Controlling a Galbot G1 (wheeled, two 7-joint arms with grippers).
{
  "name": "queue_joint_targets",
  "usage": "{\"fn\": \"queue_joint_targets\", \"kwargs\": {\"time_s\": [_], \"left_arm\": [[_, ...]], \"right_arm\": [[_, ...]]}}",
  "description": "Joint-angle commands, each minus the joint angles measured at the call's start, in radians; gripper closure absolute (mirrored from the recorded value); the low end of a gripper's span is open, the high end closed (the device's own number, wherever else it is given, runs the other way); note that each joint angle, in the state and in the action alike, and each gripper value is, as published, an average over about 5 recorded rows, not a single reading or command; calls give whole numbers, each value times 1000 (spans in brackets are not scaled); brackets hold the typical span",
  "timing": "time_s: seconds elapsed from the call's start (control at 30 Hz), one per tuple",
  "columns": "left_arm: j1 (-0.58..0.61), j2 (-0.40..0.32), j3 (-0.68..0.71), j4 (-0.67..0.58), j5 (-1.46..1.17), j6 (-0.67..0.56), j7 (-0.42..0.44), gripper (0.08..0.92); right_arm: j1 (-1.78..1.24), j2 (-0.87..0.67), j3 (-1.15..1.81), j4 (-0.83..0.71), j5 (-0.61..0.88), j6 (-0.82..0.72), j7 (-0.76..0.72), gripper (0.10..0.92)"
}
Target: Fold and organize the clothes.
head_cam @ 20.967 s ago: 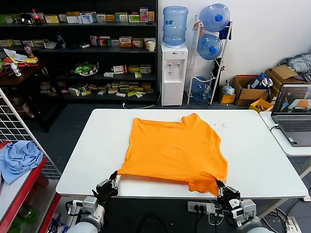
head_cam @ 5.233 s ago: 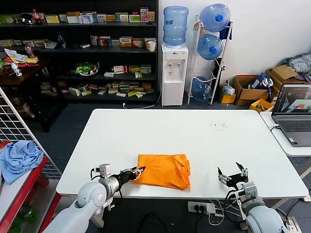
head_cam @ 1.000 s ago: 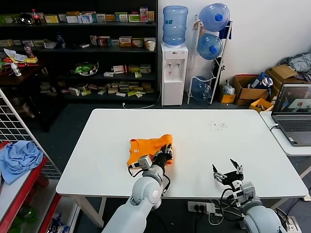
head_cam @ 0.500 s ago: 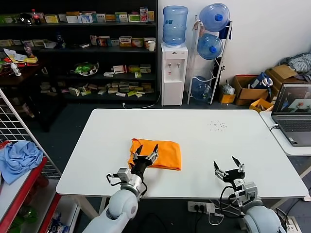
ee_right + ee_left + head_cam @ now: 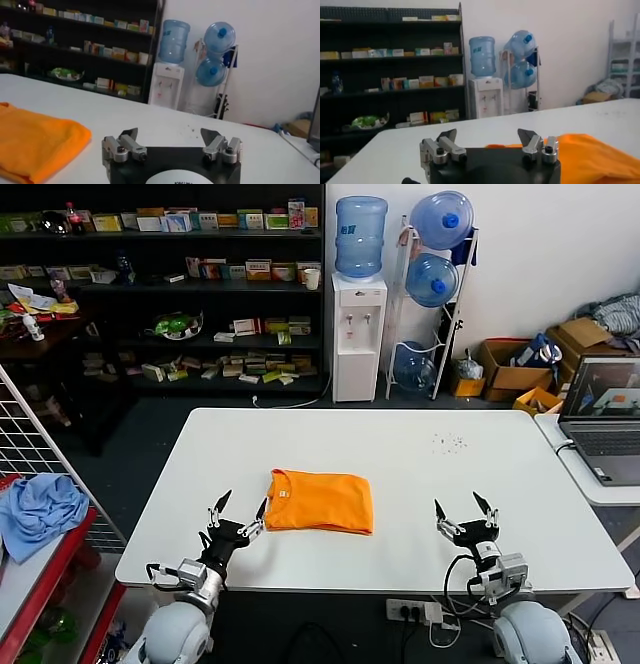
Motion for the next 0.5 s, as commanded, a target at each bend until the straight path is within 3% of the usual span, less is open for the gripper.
{"fn": "queue_joint_targets", "kwargs": {"time_s": [0.03,0.5], "left_arm": [[112,22,-129,-42,132,34,61,177],[115,4,-131,-45,155,34,48,177]], "right_arm": [[0,103,68,29,-23,-55,-67,203],[-42,113,115,70,1,-82,-86,203]]}}
